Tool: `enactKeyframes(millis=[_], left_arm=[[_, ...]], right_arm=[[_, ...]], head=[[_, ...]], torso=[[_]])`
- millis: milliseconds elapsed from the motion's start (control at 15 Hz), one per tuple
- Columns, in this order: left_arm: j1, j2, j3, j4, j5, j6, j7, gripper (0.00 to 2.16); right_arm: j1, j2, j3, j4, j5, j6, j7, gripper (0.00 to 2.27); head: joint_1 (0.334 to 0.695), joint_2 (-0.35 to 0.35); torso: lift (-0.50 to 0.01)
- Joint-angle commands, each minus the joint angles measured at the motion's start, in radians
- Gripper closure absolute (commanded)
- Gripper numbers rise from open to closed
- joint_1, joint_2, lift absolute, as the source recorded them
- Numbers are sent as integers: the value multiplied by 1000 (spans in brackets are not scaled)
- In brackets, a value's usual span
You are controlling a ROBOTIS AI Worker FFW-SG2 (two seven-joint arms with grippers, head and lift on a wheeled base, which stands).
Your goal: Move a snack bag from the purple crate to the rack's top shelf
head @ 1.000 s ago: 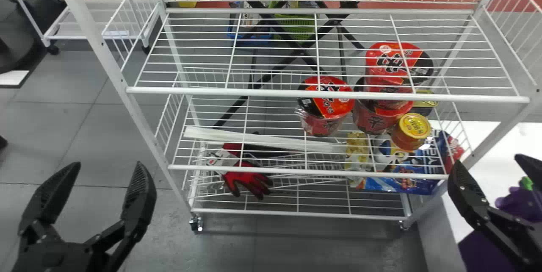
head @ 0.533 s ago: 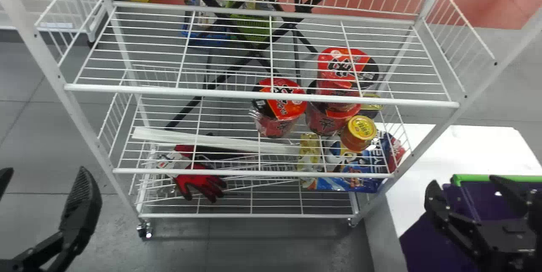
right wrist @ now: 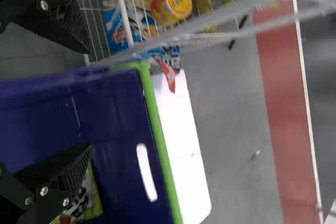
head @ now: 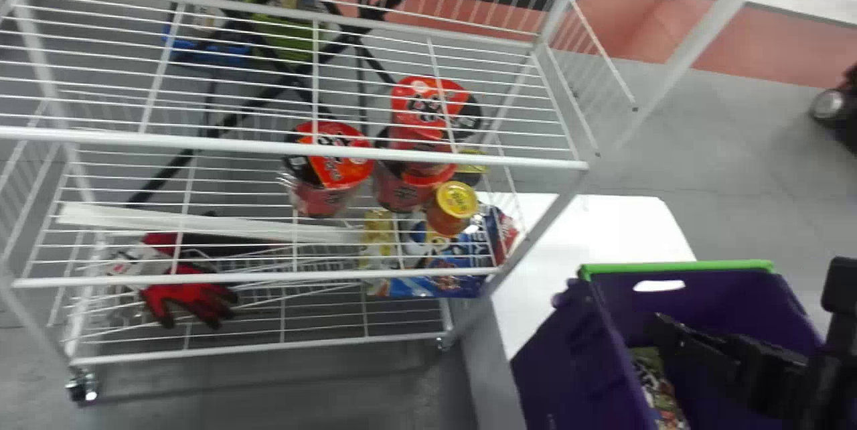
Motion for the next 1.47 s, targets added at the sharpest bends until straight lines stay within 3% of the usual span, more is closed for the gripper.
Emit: enactKeyframes(millis=[0, 267, 333, 467, 600, 733, 867, 1067, 1200, 1400], left_arm=[[-6, -3, -15, 6, -12, 3, 2, 137], [-7, -3, -16, 12, -18, 37, 17, 137], [-7, -3, -16, 15, -22, 40, 22, 137], [-7, -3, -32, 15, -48, 40, 42, 137], [-9, -3, -61, 13, -87, 37, 63, 137], [-15, -3, -81, 16, -104, 40, 71, 137], [-18, -3, -88, 30, -111, 37, 88, 137], [-22, -3, -88, 42, -111, 37, 89, 137], [-25, -3, -88, 42, -110, 40, 89, 137], [-36, -2, -87, 55, -110, 43, 89, 134]], right_arm=[[-55, -53, -70, 72, 3, 68, 23, 218], [-130, -185, -167, 264, 116, 65, 209, 215], [-123, -234, -176, 303, 144, 90, 244, 215], [-110, -302, -162, 354, 266, 132, 326, 215], [-83, -359, -127, 423, 369, 132, 479, 194], [-57, -359, -95, 478, 443, -33, 597, 107], [-37, -357, -76, 586, 503, -309, 780, 93], [3, -385, -26, 739, 584, -462, 895, 93], [21, -420, 19, 857, 633, -536, 924, 93], [29, -429, 117, 1018, 727, -585, 924, 93]], head=[[695, -350], [695, -350], [695, -350], [695, -350], [695, -350], [695, -350], [695, -350], [695, -350], [695, -350], [695, -350]], torso=[[-453], [-453], [-453], [-453], [-453], [-453], [-453], [-453], [-453], [-453]])
